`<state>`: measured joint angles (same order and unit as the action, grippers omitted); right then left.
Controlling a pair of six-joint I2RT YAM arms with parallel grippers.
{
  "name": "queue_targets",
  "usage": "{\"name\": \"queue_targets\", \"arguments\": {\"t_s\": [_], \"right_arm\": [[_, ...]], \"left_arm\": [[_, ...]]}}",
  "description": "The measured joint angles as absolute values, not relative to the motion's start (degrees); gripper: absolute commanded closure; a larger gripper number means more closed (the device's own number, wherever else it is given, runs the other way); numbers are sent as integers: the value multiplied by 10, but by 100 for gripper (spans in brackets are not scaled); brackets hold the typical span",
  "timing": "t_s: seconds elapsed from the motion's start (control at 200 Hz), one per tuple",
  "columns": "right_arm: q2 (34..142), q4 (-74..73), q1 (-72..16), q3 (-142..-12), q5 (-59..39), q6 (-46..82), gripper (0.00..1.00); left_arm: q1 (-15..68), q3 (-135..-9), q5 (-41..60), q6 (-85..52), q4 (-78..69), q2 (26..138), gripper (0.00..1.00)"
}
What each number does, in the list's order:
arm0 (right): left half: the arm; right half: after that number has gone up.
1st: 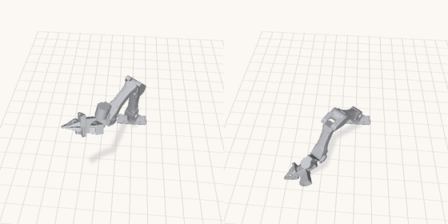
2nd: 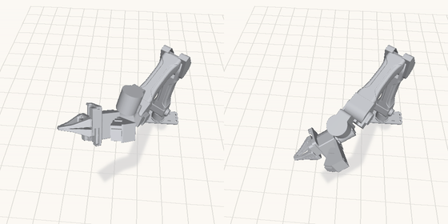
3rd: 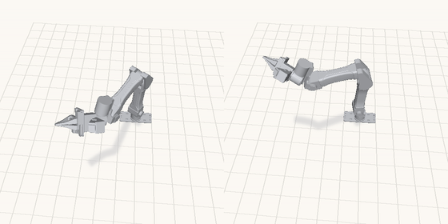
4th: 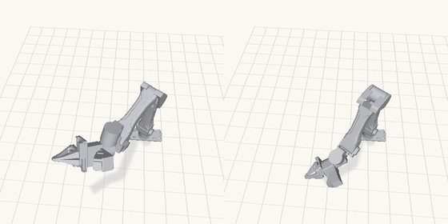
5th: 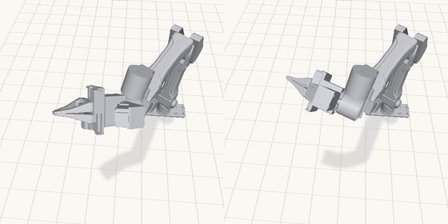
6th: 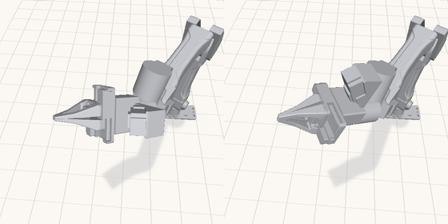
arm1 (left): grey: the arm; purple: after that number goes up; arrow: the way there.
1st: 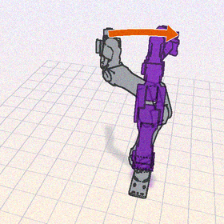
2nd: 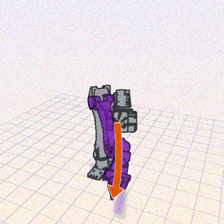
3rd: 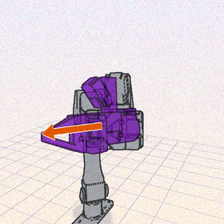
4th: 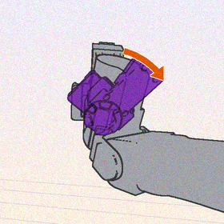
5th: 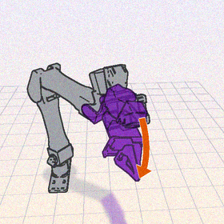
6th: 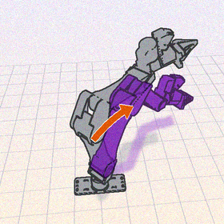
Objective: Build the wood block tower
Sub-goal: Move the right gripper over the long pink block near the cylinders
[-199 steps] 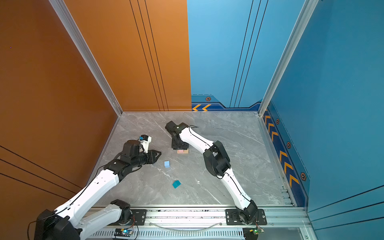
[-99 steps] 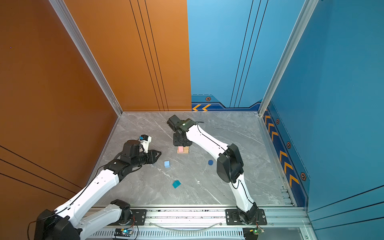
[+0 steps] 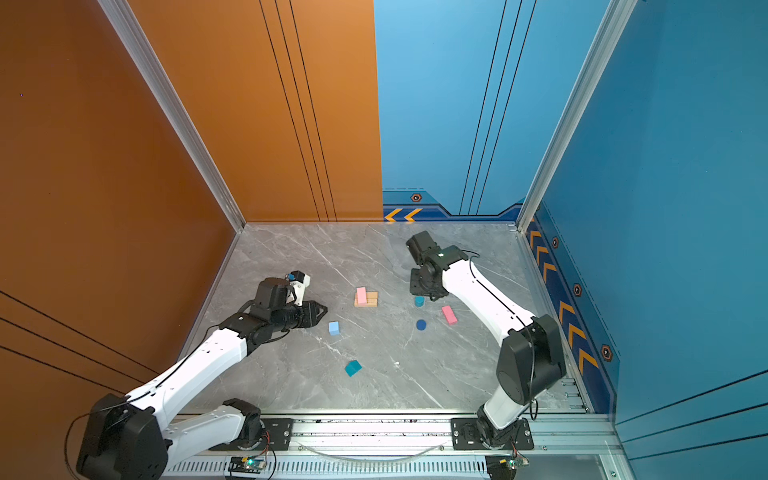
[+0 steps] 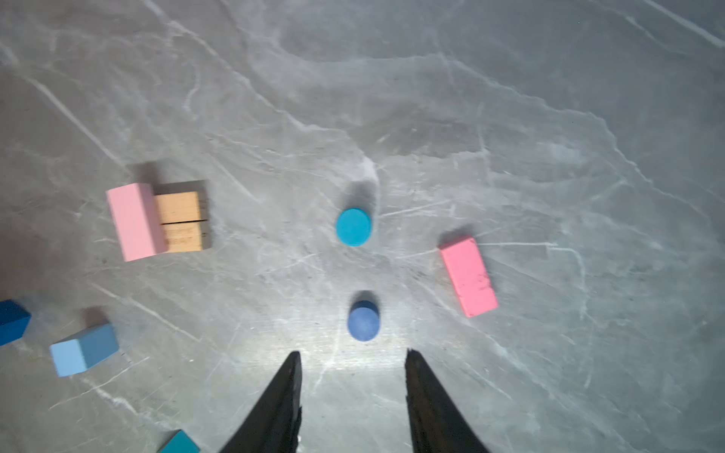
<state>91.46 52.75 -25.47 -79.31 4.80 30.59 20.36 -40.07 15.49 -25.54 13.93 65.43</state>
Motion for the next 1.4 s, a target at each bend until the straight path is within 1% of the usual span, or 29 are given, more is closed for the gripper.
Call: {"name": "queue_targets", "arguments": {"t_s": [0.125, 0.28, 0.461, 0.631, 0.916, 1.402], "right_arm": [[883, 508, -210, -735, 44, 288, 57], [884, 478, -179, -682, 32, 268, 57], [927, 445, -151, -660, 16, 244, 57], [963, 416, -128, -653, 0, 228, 54], [1007, 385, -122, -649, -31, 218, 53], [1009, 380, -122, -648, -32, 218, 54]], "left_arm": [[216, -427, 154, -256, 141, 678, 68], [229, -452, 150, -255, 142, 700, 69], [244, -470, 143, -256, 146, 722, 69], [255, -479, 137, -256, 149, 738, 69], [264, -498, 134, -256, 155, 755, 69], [265, -502, 131, -256, 161, 759, 69]]}}
